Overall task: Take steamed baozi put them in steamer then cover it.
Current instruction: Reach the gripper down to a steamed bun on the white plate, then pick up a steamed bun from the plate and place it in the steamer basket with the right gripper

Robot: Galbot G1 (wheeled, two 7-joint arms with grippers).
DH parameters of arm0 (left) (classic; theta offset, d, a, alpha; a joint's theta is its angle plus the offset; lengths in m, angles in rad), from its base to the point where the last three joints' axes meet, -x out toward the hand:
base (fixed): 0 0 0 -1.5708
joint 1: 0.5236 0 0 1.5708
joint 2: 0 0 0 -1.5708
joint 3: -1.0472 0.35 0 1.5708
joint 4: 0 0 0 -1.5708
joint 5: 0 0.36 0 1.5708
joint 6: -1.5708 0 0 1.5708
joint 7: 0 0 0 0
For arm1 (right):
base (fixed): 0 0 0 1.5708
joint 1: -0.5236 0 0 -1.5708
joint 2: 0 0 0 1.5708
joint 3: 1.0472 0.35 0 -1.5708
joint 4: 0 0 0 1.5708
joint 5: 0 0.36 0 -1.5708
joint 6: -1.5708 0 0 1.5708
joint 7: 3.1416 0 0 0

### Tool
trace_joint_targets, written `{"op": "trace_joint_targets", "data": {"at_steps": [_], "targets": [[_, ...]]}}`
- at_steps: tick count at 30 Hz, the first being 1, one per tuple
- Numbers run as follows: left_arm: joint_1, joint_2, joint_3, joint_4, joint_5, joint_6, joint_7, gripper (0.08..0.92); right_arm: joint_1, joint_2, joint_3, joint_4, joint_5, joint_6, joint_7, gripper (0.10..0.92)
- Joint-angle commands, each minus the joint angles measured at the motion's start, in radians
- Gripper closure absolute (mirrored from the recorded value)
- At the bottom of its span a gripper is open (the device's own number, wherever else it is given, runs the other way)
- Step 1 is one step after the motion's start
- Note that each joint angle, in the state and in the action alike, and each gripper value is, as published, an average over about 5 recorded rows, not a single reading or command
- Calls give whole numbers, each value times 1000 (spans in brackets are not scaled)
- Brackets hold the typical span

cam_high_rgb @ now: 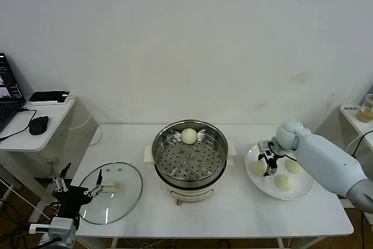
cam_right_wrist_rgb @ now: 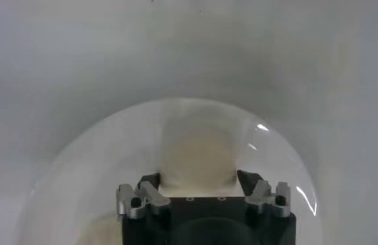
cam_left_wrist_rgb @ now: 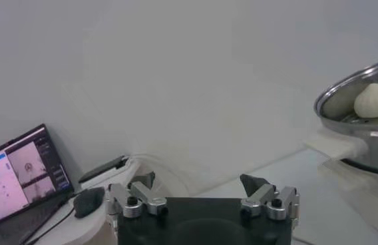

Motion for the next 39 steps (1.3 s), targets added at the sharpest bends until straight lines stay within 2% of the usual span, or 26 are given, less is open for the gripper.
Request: {"op": "trace_joint_targets", "data": {"at_steps": [1,9,16,20,28,39], "targets": [[1,0,2,-3,0,-1,-1,177,16,-15,-8,22,15,0,-23,370],[-6,2,12,-7,-1,-1,-1,177,135,-124,-79,144,94,-9,-59,372],[-15,12,27,-7,-1,0,-1,177,353,-238,-191,262,235,-46,-70,372],[-21,24,29,-2,-3,0,-1,177,531,-238,-310,299,328,-89,-61,368],[-39,25,36,3,-3,0,-1,177,818,-35,-523,369,553,-198,15,356],[-38,2,22,-18,-2,8,1,177,711,275,-547,325,729,-371,148,347]]}}
